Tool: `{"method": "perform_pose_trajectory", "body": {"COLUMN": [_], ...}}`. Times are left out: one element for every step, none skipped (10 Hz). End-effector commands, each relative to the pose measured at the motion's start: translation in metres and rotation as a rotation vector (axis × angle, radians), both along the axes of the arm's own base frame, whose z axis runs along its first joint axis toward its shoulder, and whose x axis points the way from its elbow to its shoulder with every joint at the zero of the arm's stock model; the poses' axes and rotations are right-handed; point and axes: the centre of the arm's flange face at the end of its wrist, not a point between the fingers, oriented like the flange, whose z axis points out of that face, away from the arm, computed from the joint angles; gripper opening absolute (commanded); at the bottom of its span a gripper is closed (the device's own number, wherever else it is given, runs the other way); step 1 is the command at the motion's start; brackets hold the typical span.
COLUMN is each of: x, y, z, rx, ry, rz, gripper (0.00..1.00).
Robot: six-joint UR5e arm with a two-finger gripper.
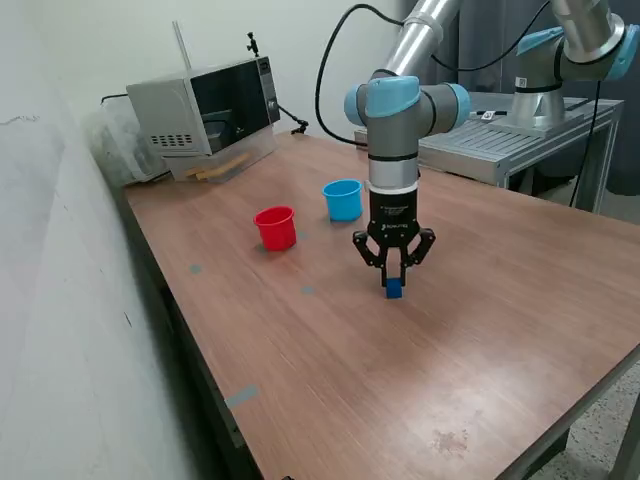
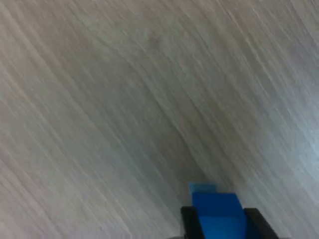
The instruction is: Place red objects in the red bin, and blue objects in the blue bin.
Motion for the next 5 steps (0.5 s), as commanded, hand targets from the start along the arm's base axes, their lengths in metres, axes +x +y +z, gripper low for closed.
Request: {"method": "perform_pose_trajectory", "body": {"x": [-0.001,-0.002,-0.004,-0.005,-0.007], "y": [0.0,0.004,0.009,0.018,0.03], "z": [-0.001,0.003,0.015,0.041,0.064], "rx": [0.001,0.004,0.002,0.0,0.001], "ry": [0.001,0.006,0.021,0.052,0.079], "rz": [0.001,-0.006,-0.012,-0.023,-0.039], "gripper": [0.0,0.0,0.0,0.0,0.0]}}
